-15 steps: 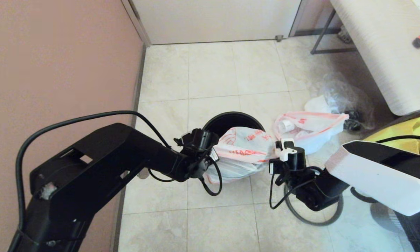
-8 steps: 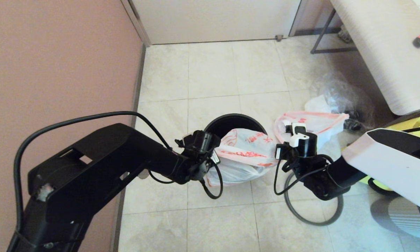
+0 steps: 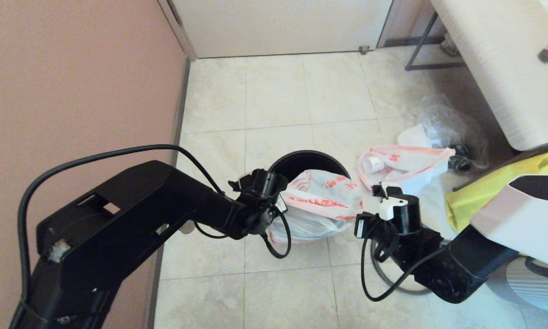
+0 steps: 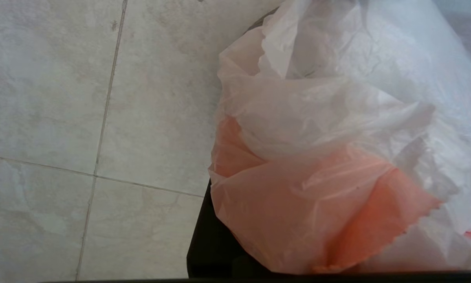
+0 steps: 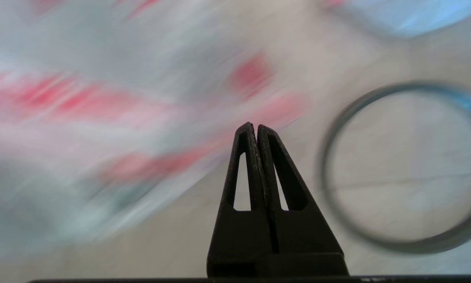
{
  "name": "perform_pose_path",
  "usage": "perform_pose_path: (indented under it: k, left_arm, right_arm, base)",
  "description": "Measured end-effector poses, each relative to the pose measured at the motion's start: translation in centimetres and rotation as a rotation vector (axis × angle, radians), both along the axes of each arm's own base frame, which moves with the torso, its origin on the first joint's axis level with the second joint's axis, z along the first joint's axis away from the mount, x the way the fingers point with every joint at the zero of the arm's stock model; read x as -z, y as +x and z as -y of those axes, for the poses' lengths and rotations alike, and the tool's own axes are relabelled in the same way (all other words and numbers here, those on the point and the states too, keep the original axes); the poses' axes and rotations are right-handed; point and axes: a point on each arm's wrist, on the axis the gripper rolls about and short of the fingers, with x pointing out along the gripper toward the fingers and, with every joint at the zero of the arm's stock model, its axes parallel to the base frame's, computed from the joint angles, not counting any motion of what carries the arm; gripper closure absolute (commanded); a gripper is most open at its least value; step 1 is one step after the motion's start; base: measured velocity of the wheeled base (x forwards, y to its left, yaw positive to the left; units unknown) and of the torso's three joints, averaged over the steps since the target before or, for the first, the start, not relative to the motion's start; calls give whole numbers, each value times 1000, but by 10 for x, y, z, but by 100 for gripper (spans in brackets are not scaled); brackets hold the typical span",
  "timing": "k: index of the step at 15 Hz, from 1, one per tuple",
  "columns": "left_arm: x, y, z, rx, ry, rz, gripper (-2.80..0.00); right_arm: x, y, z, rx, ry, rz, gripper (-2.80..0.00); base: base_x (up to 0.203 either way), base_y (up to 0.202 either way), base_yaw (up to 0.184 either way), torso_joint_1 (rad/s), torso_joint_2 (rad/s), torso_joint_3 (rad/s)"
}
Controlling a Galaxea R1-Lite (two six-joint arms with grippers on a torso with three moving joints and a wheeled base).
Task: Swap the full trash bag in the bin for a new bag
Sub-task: Put the new garbage bag on the trash can
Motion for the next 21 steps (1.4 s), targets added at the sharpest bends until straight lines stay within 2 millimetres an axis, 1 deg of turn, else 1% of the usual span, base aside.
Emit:
perform_pose_path:
  k: [3, 5, 7, 8, 10, 13, 18, 21]
  left_arm:
    - [0, 0, 0, 0, -2, 1, 0]
    - [-1, 0, 0, 0, -2, 2, 0]
    - [-1, 0, 0, 1, -2, 1, 0]
    - [0, 0, 0, 0, -2, 1, 0]
    - [-1, 0, 0, 1, -2, 1, 0]
    - [-1, 0, 0, 0, -1, 0, 0]
    - [0, -1, 1, 4, 2, -2, 0]
    - [-1, -7, 6, 21, 4, -6, 0]
  right_arm:
    - [4, -17, -22, -119, 3, -29, 0]
    - [9, -19, -28, -149, -13, -46, 0]
    - [16, -16, -28, -156, -49, -53, 0]
    - [20, -13, -27, -151, -62, -56, 0]
    - [22, 2, -23, -121, -59, -17, 0]
    - [13, 28, -17, -18, -27, 82, 0]
    - [0, 36, -10, 37, 23, 123, 0]
    - [-8, 50, -3, 66, 40, 158, 0]
  base:
    - [0, 0, 0, 0, 0, 0]
    - [0, 0, 0, 0, 0, 0]
    - [0, 0, 0, 0, 0, 0]
    - [0, 0, 0, 0, 0, 0]
    - [0, 0, 0, 0, 0, 0]
    - [0, 0, 0, 0, 0, 0]
    - [0, 0, 0, 0, 0, 0]
    - [0, 0, 0, 0, 0, 0]
